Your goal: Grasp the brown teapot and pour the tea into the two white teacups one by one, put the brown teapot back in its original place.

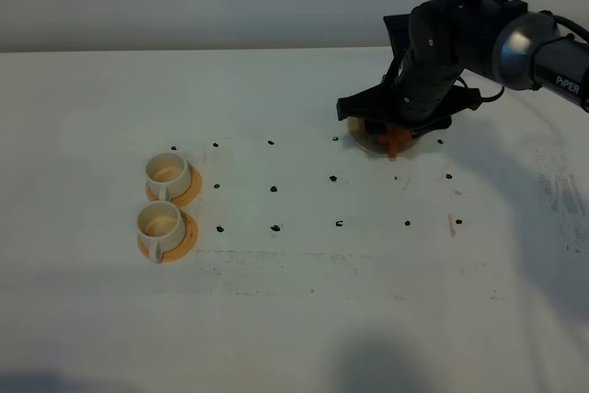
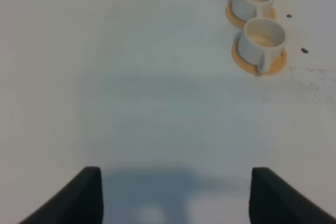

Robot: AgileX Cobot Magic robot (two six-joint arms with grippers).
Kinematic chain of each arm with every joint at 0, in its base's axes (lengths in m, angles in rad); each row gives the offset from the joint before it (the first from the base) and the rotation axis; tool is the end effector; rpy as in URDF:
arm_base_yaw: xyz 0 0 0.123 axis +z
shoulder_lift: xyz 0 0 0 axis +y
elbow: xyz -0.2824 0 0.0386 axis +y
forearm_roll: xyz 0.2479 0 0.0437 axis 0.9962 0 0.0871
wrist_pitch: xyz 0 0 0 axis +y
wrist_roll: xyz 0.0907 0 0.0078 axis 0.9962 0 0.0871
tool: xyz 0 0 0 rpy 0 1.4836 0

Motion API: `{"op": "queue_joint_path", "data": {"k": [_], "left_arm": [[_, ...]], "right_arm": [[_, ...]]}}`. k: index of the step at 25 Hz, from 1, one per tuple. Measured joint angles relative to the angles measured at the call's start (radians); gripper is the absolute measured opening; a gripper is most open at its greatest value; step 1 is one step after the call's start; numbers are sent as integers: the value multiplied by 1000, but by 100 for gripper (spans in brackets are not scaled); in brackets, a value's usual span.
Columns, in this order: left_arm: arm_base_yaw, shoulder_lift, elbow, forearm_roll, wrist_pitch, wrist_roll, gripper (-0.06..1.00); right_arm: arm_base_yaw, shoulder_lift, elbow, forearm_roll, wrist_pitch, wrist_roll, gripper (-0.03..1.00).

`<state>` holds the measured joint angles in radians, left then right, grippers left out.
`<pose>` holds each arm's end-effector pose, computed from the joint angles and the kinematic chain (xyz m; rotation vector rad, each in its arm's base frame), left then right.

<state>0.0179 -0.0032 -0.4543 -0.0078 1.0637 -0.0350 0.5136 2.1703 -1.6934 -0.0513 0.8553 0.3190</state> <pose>-0.0004 -0.0006 0.2641 -0.0551 2.0891 -0.0198 0.4029 0.2232 0.1732 -0.3126 2.8057 0.1305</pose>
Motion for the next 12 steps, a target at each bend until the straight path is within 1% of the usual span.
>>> {"op": "queue_joint_path", "data": {"k": [5, 12], "left_arm": [[0, 0, 0, 0, 0, 0, 56], [0, 0, 0, 0, 0, 0, 56]], "right_arm": [[0, 23, -5, 0, -1, 18, 52], [0, 63, -59, -19, 27, 20, 52]]}}
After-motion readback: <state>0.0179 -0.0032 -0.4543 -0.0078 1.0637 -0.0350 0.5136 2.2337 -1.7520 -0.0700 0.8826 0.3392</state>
